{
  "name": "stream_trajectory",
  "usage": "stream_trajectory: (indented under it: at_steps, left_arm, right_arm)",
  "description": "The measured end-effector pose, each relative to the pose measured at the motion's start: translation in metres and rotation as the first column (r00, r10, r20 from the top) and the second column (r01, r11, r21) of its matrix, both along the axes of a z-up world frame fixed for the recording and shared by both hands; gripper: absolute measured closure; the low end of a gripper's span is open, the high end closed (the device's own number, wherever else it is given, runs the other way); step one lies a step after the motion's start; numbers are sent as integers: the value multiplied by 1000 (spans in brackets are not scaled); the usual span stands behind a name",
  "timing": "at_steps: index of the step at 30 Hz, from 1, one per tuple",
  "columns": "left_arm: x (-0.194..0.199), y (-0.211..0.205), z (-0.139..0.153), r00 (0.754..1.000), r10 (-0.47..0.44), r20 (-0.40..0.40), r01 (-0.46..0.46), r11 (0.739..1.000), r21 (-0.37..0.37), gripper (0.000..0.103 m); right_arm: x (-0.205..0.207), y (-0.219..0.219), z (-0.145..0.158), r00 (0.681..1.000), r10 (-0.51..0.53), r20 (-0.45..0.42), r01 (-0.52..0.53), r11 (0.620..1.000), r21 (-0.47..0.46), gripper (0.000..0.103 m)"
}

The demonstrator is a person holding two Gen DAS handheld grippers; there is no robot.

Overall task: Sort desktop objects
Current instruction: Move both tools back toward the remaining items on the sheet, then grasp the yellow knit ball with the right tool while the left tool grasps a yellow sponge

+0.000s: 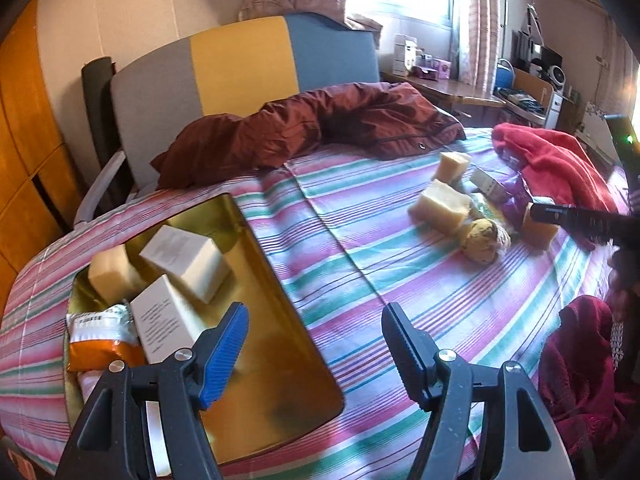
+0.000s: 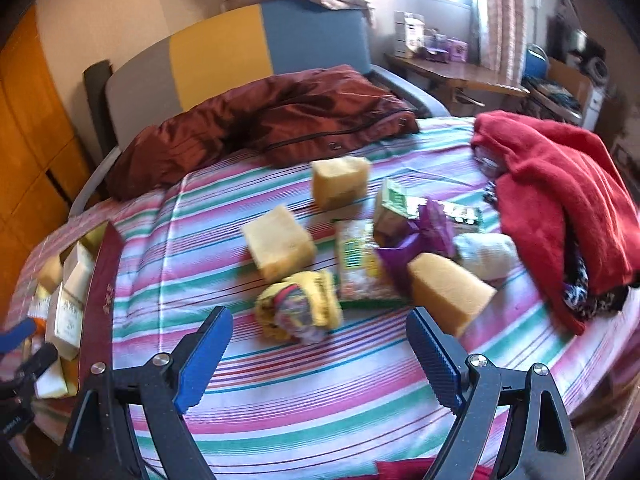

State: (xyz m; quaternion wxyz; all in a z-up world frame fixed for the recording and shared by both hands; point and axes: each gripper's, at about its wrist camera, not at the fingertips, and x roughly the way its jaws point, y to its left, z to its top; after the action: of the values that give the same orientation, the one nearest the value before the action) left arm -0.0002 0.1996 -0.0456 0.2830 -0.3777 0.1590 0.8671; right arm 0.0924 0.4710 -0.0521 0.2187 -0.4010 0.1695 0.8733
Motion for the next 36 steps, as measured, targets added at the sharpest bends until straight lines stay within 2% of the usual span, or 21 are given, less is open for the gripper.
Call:
stream_trajectory:
  at_steps: [3,7,11,15,21,24,25,29,31,36]
  left_arm:
    - [0,8,-3,1000,-17,16,16,1000,2,33]
    - [-2,16,-8,999,-32,33,32,999,-6,33]
    - [-7,26,-13,997,-45,66,45,999,0,33]
    - [-16,38,-15,992,-59,109,58,998,17,33]
    - [-33,57,-21,976,-73,206,61,996,62,33]
    - [-42,69,-25,965,-81,250,63,995,77,33]
    - [-45,74,-26,962,-85,259,66,995,80,33]
    - [-57,91,-30,954,-92,286,70,994,86,33]
    - [-63,98,-31,947,-92,308,67,993,92,32]
    - [-78,125,-36,929,-108,353,73,991,113,32]
  right_arm:
    - [8,17,-1,999,-42,7,42,999,1,14]
    - [16,37,-6,998,-57,29,58,998,-10,21]
    - [8,37,-17,998,52,23,-50,995,-84,21]
    - [-15,22,-33,987,154,43,-150,984,-94,21]
    - [-47,19,-60,975,207,79,-195,971,-137,22]
    - [-62,15,-71,963,246,106,-230,962,-146,32]
    - [-65,13,-74,960,255,117,-238,961,-140,39]
    - [-72,7,-77,954,267,136,-256,962,-94,47]
    - [-72,6,-74,952,277,132,-269,960,-77,55]
    - [-66,9,-57,958,269,99,-265,963,-51,58]
